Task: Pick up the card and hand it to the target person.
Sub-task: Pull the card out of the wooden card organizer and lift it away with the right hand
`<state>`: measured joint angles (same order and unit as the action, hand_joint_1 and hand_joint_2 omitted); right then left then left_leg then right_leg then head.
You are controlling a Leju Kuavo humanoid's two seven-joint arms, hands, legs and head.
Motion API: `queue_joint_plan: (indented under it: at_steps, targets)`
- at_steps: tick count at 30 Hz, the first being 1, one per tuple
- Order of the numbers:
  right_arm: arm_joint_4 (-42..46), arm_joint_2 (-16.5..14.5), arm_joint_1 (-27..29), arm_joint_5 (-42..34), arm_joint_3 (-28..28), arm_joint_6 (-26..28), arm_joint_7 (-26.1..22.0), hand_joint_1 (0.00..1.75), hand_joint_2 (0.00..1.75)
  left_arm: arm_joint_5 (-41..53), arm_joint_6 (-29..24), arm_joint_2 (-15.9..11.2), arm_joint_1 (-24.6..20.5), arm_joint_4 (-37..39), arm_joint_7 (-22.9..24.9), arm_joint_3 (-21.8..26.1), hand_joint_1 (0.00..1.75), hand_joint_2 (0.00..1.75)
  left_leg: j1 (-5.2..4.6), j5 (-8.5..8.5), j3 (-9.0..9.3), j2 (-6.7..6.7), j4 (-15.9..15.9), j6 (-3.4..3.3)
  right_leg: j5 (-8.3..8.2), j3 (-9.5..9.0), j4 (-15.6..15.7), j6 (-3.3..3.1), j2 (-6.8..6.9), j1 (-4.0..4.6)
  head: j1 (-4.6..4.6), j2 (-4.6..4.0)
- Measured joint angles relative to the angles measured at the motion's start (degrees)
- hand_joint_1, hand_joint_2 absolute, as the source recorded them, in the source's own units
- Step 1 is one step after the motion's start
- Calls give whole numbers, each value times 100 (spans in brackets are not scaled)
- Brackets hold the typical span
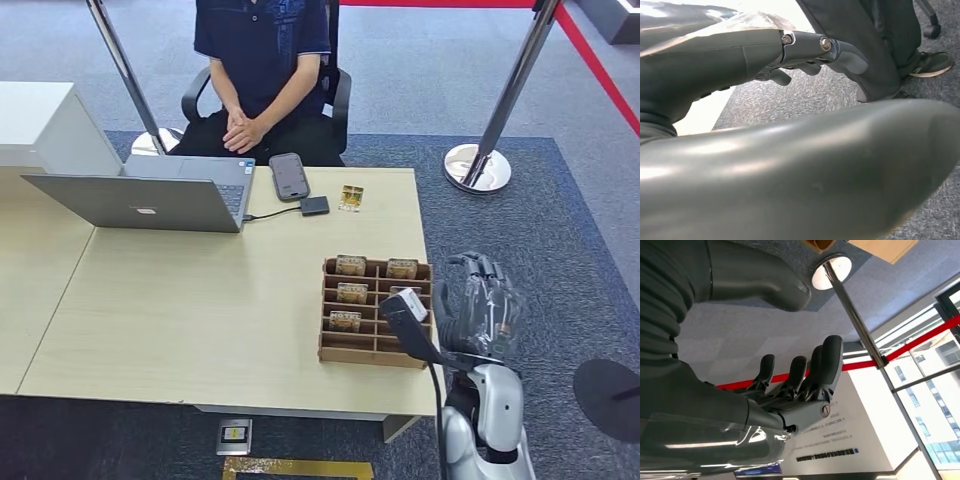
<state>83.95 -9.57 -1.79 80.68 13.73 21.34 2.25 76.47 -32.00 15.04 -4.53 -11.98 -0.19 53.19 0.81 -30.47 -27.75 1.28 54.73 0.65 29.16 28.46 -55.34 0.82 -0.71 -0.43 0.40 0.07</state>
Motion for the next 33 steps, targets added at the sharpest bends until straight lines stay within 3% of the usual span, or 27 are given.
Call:
queue_joint_plan:
  at_steps: [6,10,17,24,29,33]
  targets:
    - [-11,34,-8,192,186,-151,229,132,175,44,14,-1,-1,2,18,-18,0,0,0,0,0,0,0,0,0,1,0,0,0,0,1,0]
    - [-104,69,-45,196,284,-225,308,133,175,69,20,-1,-2,2,21,-34,0,0,0,0,-1,0,0,0,0,0,0,0,0,0,1,0]
    - [-304,105,-140,144,398,-235,382,123,175,65,20,-1,-2,2,60,-36,0,0,0,0,0,0,0,0,0,-1,0,0,0,0,1,0]
    - [-453,122,-244,77,433,-263,432,99,175,65,18,-1,-2,3,61,-37,0,0,0,0,0,0,0,0,0,0,0,0,0,0,0,0]
    - [-546,149,-295,48,435,-275,437,60,175,45,17,-1,-2,4,60,-37,0,0,0,0,0,0,0,0,0,0,0,0,0,0,0,0]
    - [-604,165,-314,34,435,-274,437,63,175,32,17,-1,-2,4,45,-37,0,0,0,0,0,0,0,0,0,0,0,0,0,0,0,0]
